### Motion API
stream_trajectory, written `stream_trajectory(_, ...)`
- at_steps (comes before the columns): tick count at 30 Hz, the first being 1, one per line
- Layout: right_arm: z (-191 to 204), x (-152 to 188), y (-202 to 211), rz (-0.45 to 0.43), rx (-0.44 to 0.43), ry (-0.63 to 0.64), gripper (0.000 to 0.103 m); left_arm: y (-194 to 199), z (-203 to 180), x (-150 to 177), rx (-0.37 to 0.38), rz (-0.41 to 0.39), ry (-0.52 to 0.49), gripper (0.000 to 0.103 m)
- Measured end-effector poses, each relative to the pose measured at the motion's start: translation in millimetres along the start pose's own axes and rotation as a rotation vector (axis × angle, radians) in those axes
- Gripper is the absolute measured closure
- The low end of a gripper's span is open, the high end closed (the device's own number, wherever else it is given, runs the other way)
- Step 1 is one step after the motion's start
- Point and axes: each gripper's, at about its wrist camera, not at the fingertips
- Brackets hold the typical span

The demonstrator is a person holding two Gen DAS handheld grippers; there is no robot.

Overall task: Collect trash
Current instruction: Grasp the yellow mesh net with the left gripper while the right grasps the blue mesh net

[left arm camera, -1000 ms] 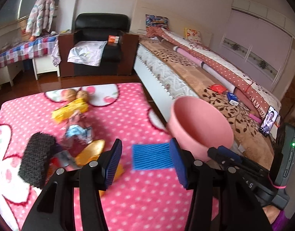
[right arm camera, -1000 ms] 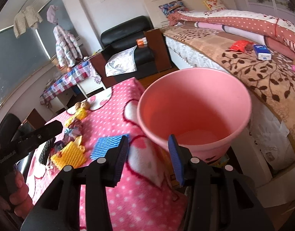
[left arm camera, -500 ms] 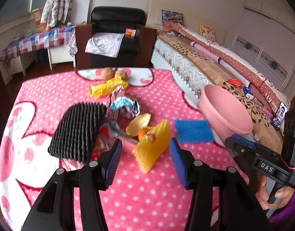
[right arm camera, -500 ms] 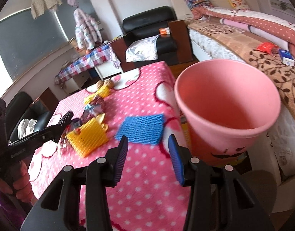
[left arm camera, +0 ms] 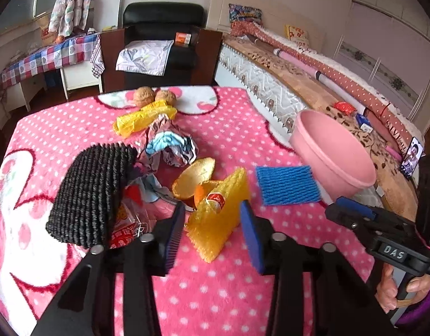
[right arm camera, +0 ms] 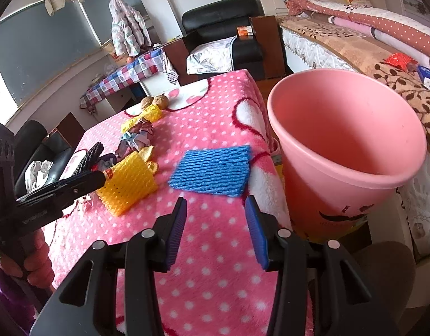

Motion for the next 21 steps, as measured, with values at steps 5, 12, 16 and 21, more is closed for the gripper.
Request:
stream_trajectory(5, -1.3, -0.9, -3.2, 0.009, 0.006, -0.001, 0.059, -4.4, 3.0, 4.9, 0.028, 0.016, 0.019, 0.092)
stream_trajectory(12, 9.0, -5.6, -10.6, 0.029, -0.015, 0.075, 0.059, 13.6, 14.8, -5.5, 0.047, -0.049, 0.060, 0.093)
stream_trajectory(16, 26.6, -12.6, -19.4, 0.066, -0.052, 0.211, 0.059, 21.5, 17.5, -9.8, 0.055, -0.070, 0.074, 0.093)
stream_trajectory(21, 43.3, -16.4, -32.3, 0.097, -0.073, 0.368, 0.059, 23.8, 20.2, -10.7, 0.059, -0.071, 0.089, 0.093)
Point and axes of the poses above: each gripper's, at about its wrist camera, not at the fingertips, and y roughly against the way its jaws point, z to its left, x to its underside, and after that the axes turned 14 degrees about -z, right-handed
